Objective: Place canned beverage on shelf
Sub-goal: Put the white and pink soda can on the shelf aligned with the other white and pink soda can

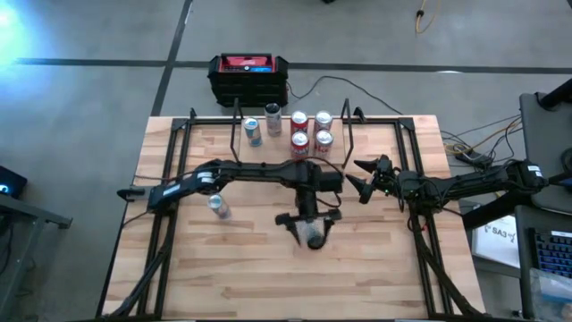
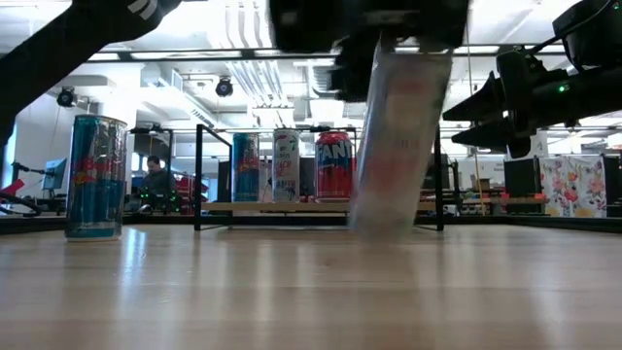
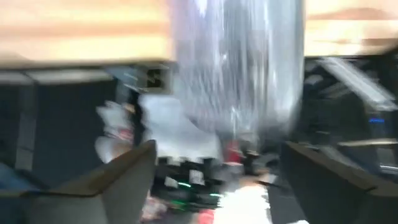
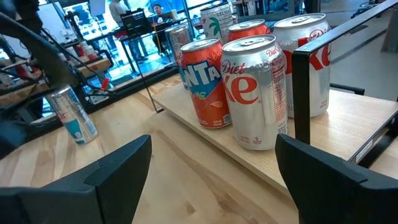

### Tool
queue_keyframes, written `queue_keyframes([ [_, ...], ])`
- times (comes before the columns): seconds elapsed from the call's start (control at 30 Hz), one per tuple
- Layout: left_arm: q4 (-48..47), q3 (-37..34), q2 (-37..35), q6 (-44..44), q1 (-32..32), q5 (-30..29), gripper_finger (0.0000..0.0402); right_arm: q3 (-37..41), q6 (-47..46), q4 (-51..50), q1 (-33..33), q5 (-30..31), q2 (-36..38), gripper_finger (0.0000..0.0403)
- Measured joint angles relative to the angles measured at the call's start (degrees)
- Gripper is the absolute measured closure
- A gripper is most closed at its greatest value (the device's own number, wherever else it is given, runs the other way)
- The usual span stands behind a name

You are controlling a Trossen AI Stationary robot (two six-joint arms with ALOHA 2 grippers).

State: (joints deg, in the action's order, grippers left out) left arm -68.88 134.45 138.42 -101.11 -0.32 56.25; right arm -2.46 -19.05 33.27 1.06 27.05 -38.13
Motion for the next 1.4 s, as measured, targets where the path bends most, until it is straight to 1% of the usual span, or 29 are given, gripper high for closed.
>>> queue_keyframes([
  [0.03,-2.44,0.00,-0.03,4.68,0.56,-0.89,0.0062,0.00,0.03,-0.01,0.00,0.00,0.00,0.0076],
  [0.1,-4.66,0.00,0.14,13.50,1.80,-1.35,0.0050,-0.02,0.01,-0.03,0.00,-0.02,-0.02,0.0076],
  [0.17,-9.55,0.00,0.48,24.11,2.63,-3.28,0.0052,0.00,0.02,0.02,0.00,-0.02,0.00,0.0076],
  [0.2,-11.82,-0.02,0.70,27.00,2.81,-4.32,0.0056,-0.01,0.02,-0.01,-0.02,-0.01,-0.02,0.0076],
  [0.27,-15.50,-0.13,0.97,29.41,2.84,-6.90,0.0069,-0.02,0.01,0.01,-0.01,-0.02,-0.02,0.0076],
  [0.43,-18.60,-0.11,0.97,29.49,2.35,-23.96,0.0099,-0.02,0.00,0.03,-0.02,-0.02,-0.02,0.0076],
  [0.5,-19.30,-0.27,0.97,26.62,1.89,-28.81,0.0105,-0.02,0.02,0.00,0.00,0.00,-0.04,0.0076],
  [0.57,-19.44,-0.29,0.97,23.23,0.75,-32.09,0.0105,-0.01,0.02,-0.02,-0.02,-0.02,-0.04,0.0076],
  [0.67,-19.10,-0.35,0.97,20.58,-1.13,-37.04,0.0098,-0.02,0.02,-0.02,0.00,-0.02,-0.04,0.0076],
  [0.87,-16.35,-0.34,0.97,10.04,-6.27,-45.64,0.0070,0.00,0.01,0.00,0.00,0.00,-0.04,0.0076],
  [1.0,-14.57,0.04,0.97,2.97,-9.19,-49.84,0.0048,0.00,0.02,0.00,0.00,-0.02,-0.04,0.0076],
  [1.1,-15.31,0.04,0.97,-3.64,-11.31,-53.88,0.0027,-0.02,0.02,0.00,0.00,-0.01,-0.04,0.0076],
  [1.17,-16.68,0.04,0.97,-7.81,-12.95,-58.13,0.0011,-0.02,0.00,-0.02,-0.02,-0.02,-0.04,0.0076],
  [1.27,-18.84,0.04,0.97,-14.27,-15.32,-64.81,0.0006,-0.02,0.02,0.00,-0.02,0.00,-0.04,0.0076],
  [1.33,-21.09,0.04,0.97,-18.64,-16.41,-66.99,0.0008,-0.01,0.00,0.01,0.00,-0.02,-0.04,0.0076],
  [1.4,-21.14,-0.01,0.97,-22.61,-17.05,-67.62,0.0005,0.00,0.01,-0.02,-0.02,-0.01,-0.04,0.0076],
])
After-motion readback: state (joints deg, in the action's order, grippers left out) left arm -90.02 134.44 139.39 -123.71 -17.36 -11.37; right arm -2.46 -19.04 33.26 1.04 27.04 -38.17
